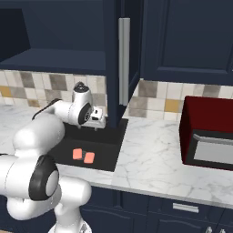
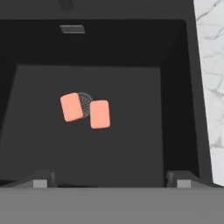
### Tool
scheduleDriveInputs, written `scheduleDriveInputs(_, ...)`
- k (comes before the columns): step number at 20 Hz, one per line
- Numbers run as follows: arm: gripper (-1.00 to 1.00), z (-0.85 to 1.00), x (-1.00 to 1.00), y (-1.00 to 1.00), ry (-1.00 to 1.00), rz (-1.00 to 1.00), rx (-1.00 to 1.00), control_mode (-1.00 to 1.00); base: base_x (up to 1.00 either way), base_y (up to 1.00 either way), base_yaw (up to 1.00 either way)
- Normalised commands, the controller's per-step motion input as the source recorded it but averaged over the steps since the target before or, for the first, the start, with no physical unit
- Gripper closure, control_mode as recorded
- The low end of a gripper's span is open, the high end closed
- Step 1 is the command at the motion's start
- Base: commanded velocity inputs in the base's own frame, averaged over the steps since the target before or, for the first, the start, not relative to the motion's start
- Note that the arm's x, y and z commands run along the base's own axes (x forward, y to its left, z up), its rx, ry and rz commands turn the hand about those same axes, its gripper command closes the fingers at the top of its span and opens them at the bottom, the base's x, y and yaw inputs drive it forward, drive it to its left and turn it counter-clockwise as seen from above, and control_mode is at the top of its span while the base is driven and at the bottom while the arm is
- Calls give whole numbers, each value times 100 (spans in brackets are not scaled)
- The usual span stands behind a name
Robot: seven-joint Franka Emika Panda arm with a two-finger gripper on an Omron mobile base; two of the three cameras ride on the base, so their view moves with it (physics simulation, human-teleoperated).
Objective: Pick up the bar soap and bar soap from the sink, and place them back in the cabinet, and close the cabinet doors.
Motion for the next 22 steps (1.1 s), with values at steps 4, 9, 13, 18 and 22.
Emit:
scheduleDriveInputs(4, -100, -52, 26, 17, 0, 3, 0, -100, 0, 0, 0)
scheduleDriveInputs(9, -100, -46, 23, 18, 1, 4, 0, -100, 0, 0, 0)
scheduleDriveInputs(13, -100, -34, 9, 4, 2, 4, 0, -100, 0, 0, 0)
scheduleDriveInputs(18, -100, -41, 8, 3, 3, 4, 0, -100, 0, 0, 0)
scheduleDriveInputs(22, -100, -40, 13, 3, 3, 5, 0, -100, 0, 0, 0)
